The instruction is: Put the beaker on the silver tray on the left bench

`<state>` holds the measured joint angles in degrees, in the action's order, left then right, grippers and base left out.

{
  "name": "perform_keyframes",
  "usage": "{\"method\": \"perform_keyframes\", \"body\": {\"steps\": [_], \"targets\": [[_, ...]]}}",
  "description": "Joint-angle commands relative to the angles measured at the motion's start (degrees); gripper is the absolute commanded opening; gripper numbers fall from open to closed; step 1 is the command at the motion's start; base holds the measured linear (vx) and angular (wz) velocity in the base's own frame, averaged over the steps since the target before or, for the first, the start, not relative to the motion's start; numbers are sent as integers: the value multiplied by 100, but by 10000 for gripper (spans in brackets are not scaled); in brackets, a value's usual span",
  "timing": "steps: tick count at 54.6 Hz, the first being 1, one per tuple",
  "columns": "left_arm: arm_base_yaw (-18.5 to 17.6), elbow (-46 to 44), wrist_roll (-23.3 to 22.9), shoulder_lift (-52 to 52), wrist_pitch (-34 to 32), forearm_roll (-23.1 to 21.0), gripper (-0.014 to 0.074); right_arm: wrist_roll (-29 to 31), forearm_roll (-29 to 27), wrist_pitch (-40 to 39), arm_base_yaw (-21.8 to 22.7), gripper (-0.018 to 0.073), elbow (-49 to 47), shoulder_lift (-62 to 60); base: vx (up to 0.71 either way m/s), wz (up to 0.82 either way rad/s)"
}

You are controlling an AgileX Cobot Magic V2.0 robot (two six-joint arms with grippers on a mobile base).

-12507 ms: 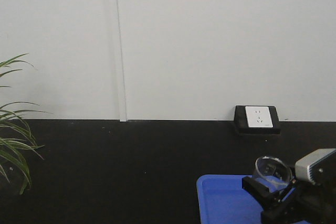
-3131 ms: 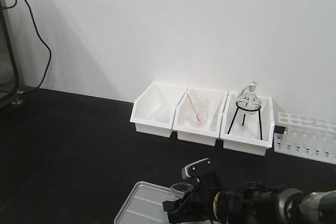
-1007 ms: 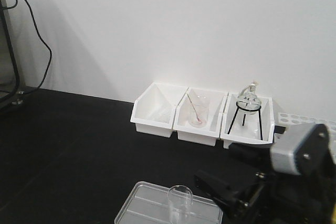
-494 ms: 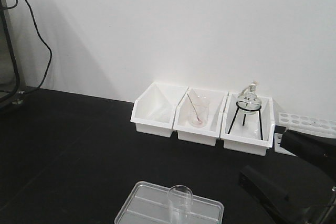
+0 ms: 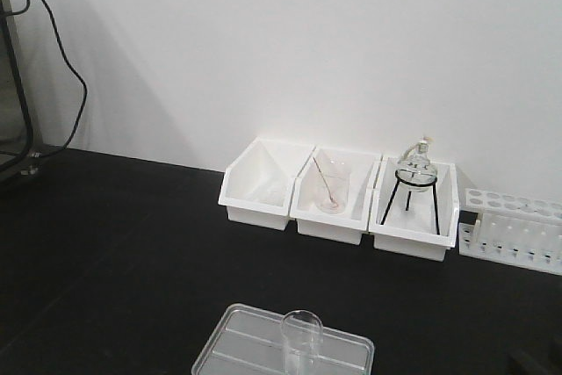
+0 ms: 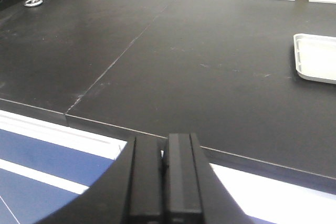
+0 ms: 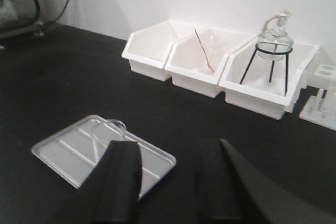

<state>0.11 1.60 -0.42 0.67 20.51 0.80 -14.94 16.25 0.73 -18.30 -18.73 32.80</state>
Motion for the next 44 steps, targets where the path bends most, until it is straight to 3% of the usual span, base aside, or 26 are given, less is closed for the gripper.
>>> {"method": "perform_keyframes", "body": {"steps": [1,7,14,16,20,24,44], "targets": [[-16,188,-11,91,-470,-5,1,1587,-751,-865,281,150,450,-651,0,0],[-16,188,-11,91,-470,-5,1,2445,-1018,-1641,672,-17,1281,-1635,0,0],[-16,188,-11,91,-470,-5,1,2479,-1752,-1563,1083,-13,2163,-2713,0,0],[-16,188,-11,91,-470,-5,1,2492,-1881,-879,1176,-13,2105,-2977,0,0],[-16,188,-11,91,-470,-11,1,2674,-1855,4,1374,-11,2114,-3461,0,0],[-16,188,-11,94,-470,-10,1,2692,-1826,302,1566,-11,2114,-3396,0,0],[-16,188,-11,85,-470,-10,1,2675,-1832,532,1619,-11,2114,-3413,0,0]]}}
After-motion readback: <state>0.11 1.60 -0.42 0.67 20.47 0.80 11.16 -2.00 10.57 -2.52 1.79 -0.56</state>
